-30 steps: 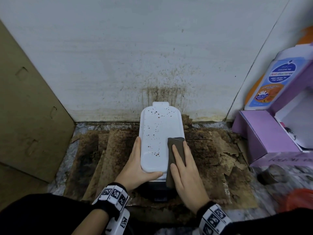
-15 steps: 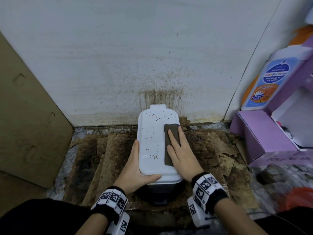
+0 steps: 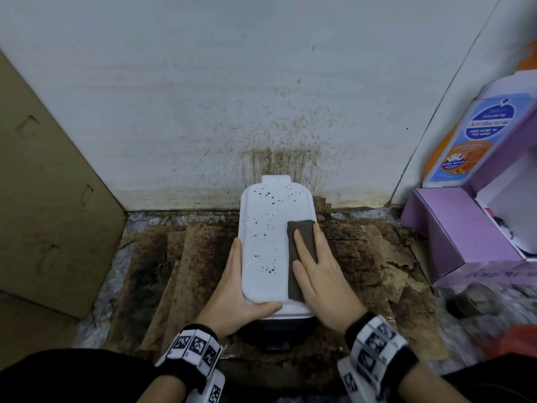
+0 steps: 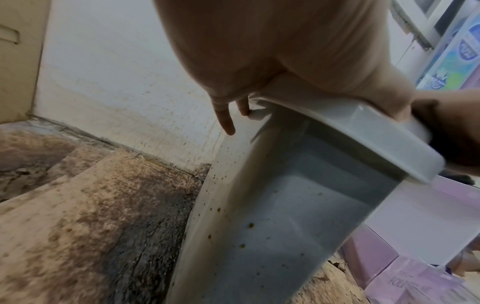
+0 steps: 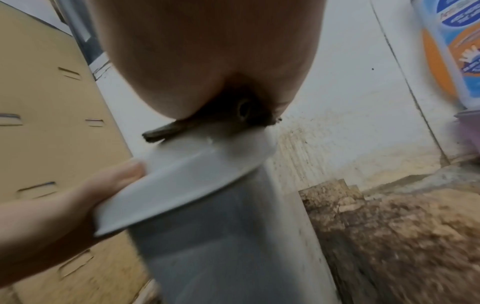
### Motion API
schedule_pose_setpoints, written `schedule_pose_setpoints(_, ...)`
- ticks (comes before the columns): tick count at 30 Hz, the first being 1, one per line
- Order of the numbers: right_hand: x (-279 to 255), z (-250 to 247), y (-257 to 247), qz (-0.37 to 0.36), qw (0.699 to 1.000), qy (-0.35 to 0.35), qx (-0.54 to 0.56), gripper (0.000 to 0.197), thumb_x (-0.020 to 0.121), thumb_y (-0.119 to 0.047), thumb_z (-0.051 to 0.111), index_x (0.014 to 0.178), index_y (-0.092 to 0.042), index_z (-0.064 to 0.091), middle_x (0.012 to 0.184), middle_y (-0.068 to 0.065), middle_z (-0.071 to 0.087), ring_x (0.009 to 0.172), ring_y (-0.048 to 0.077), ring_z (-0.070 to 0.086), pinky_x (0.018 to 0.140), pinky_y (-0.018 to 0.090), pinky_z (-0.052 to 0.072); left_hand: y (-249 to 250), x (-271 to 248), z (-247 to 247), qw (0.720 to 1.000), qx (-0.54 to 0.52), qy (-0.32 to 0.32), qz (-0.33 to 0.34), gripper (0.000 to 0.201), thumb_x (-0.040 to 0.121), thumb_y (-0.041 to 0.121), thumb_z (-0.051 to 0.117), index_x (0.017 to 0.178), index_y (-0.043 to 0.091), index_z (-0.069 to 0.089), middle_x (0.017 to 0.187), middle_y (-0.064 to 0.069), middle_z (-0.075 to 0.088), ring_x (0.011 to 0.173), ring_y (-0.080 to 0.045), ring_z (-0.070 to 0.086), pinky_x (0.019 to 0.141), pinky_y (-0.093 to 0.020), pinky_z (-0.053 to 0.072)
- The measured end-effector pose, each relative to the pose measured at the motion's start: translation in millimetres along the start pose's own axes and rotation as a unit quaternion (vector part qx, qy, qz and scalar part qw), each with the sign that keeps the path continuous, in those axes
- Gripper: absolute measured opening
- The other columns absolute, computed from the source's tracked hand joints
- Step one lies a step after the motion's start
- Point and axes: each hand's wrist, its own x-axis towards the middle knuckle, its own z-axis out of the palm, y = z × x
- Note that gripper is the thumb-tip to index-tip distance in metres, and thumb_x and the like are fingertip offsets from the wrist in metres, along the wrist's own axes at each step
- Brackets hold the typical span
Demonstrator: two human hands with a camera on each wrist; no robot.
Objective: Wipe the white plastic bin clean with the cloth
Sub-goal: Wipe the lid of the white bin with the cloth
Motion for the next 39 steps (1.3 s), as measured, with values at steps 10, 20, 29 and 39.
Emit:
schedule_pose_setpoints(10,151.3,-41.2,18.5,-0.002,0.989,-0.107,-0.100,0.061,0.107,-0.043,0.020,0.160,-0.024,-0.004,0.166,0.011,-0.022,0.154,0.030,-0.016,0.126,0.044,0.000,-2.6,1.4,-2.4,1.000,-0.022,-0.006,0.004,0.148,0.059,0.070,0.087,0.154,0.047,-0.024,0.163,0.033,-0.016,0.154,0.004,-0.003,0.127,-0.047,0.021)
schedule_pose_setpoints(20,74.1,-31.5,11.5,-0.014,0.995,-0.092,-0.039,0.061,0.108,-0.041,0.021,0.160,-0.021,-0.004,0.163,-0.001,-0.029,0.153,0.024,-0.022,0.126,0.039,-0.003,-5.3,2.5,0.1,0.999,-0.042,-0.002,0.007,0.147,0.058,0.065,0.090,0.155,0.049,-0.019,0.166,0.030,-0.011,0.155,0.002,0.000,0.126,-0.049,0.021)
schedule_pose_setpoints(29,-24.5,1.3,-13.3,0.016,0.997,-0.010,-0.071,0.060,0.106,-0.046,0.014,0.158,-0.032,-0.013,0.164,-0.001,-0.029,0.153,0.016,-0.023,0.125,0.033,-0.002,-2.8,-0.6,1.9,0.999,-0.046,0.002,-0.003,0.147,0.056,0.069,0.089,0.152,0.052,-0.021,0.166,0.029,-0.006,0.155,0.002,0.004,0.125,-0.047,0.026)
schedule_pose_setpoints(39,139.1,-33.8,19.8,0.004,0.991,-0.076,-0.114,0.062,0.107,-0.044,0.018,0.160,-0.019,-0.003,0.167,0.010,-0.017,0.155,0.027,-0.014,0.126,0.047,0.006,0.5,-0.9,-2.0,0.999,-0.041,-0.007,-0.005,0.148,0.056,0.071,0.087,0.154,0.048,-0.022,0.164,0.032,-0.012,0.154,0.004,0.000,0.127,-0.045,0.021)
